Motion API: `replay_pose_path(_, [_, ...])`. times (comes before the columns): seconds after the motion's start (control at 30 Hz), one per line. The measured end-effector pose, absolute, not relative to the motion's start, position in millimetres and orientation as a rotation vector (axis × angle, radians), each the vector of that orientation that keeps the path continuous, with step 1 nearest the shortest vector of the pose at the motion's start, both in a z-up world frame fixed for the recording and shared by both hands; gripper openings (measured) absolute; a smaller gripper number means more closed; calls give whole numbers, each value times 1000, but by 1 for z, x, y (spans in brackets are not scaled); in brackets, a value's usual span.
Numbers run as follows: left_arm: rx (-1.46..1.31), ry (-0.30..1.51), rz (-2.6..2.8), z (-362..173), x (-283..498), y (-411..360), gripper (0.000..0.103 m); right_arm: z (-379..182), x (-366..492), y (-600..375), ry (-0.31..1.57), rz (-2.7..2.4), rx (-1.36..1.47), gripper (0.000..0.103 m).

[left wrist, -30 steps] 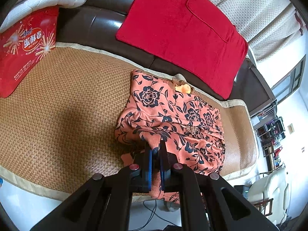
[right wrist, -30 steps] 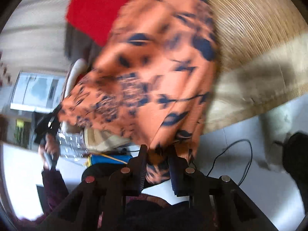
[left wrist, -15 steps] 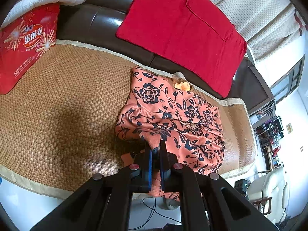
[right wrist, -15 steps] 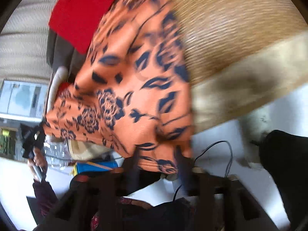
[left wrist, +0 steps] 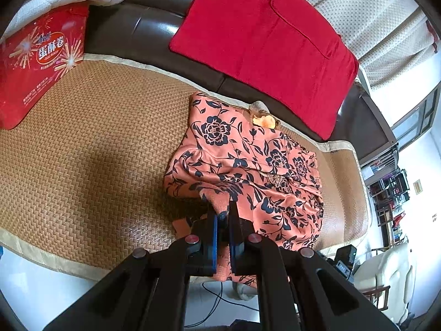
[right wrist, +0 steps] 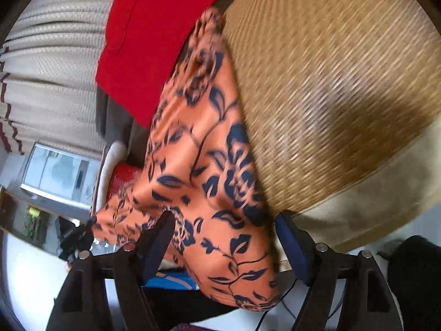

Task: Fold small clothes

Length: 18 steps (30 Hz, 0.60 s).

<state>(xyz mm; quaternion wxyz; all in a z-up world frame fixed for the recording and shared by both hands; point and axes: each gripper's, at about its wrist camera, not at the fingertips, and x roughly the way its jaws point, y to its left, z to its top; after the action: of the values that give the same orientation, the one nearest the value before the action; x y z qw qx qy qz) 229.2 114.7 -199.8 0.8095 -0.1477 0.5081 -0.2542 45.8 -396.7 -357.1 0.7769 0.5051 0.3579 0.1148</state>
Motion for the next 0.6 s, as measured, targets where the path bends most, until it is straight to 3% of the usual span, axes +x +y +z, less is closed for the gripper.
replay_pose_path(0.1, [-320,1091,-532,-201,228,115,6,-365,59,-371,831,340,1063,70])
replay_pose_path(0.2, [-326,1093,-524,-202,228,114,6,-379,74,-339,932,414,1024,45])
replay_pose_path(0.23, [-327,1094,-524,-201,227,114,6,-384,79,-328,977,417,989,31])
replay_pose_path(0.37, [-311,1088,-521,-196,224,113,6,-371,75,-323,939,461,1013,15])
replay_pose_path(0.6, [-341,1054,-539,-177,241,113,6,-261,90,-340,606,538,993,14])
